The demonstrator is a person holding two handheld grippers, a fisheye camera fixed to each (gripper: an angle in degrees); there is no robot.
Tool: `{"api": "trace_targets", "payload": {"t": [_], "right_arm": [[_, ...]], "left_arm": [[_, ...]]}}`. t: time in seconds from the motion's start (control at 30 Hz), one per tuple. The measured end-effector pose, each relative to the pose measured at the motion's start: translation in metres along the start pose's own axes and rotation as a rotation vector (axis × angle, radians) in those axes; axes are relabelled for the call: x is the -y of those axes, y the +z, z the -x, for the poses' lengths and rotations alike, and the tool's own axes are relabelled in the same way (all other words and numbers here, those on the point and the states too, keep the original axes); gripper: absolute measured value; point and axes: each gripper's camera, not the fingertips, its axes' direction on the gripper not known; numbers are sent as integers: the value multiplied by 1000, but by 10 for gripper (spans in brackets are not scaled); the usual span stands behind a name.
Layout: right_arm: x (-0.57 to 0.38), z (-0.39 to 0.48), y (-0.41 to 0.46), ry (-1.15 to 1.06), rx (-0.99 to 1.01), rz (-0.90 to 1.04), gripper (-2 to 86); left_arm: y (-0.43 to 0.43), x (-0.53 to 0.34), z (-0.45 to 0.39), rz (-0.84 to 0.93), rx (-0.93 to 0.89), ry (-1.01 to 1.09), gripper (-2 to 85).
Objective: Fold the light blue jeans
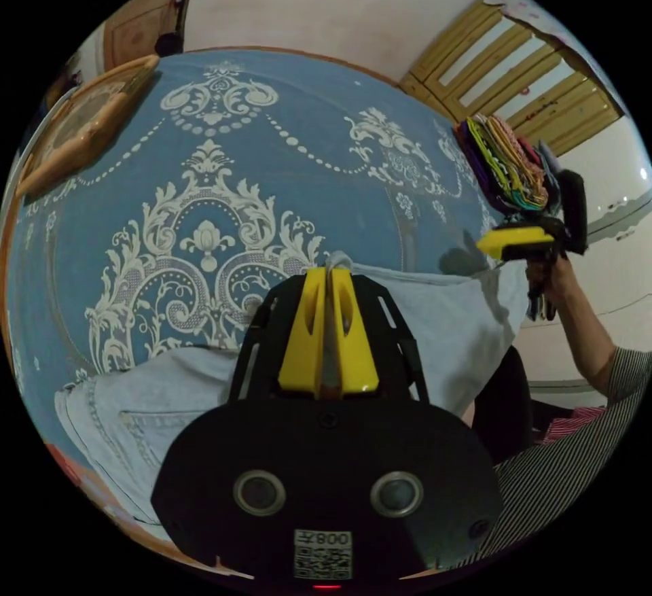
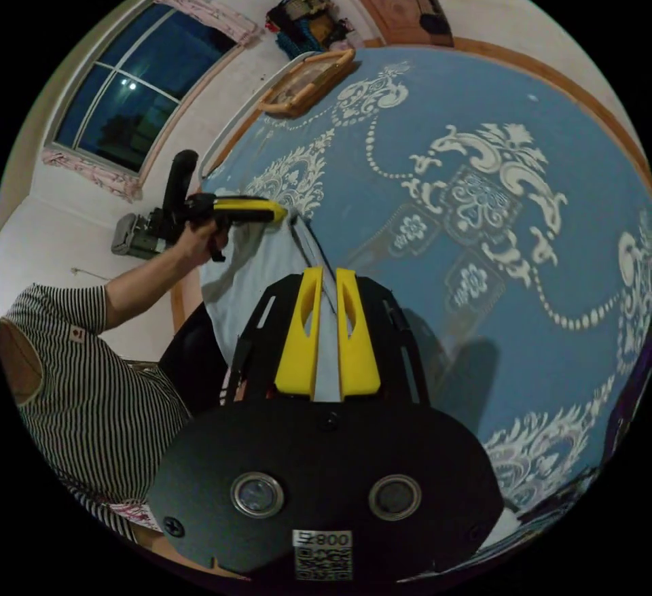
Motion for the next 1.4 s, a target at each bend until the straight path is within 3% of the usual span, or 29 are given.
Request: {"api": "trace_targets", "payload": {"t": [0.2,0.33,0.7,0.93,1.2,1.3,1.4], "right_arm": [[-78,-2,-7,34,-122,11,16],[-115,-25,17,76,-278,144,5],[-214,-64,-11,214,-256,29,0],[-293,-76,-23,173,-337,12,1],[-395,-90,-56,185,-386,-72,0],[-442,-110,-62,268,-402,-71,1],[-487,-138,-71,330,-274,-63,2]], "left_arm": [[35,18,-10,18,4,-98,18],[47,30,-27,9,27,-103,17],[56,19,-120,-210,115,-6,4],[156,62,-154,64,131,46,2],[182,67,-222,-36,119,61,2],[226,75,-248,87,116,95,2],[253,91,-264,143,97,63,4]]}}
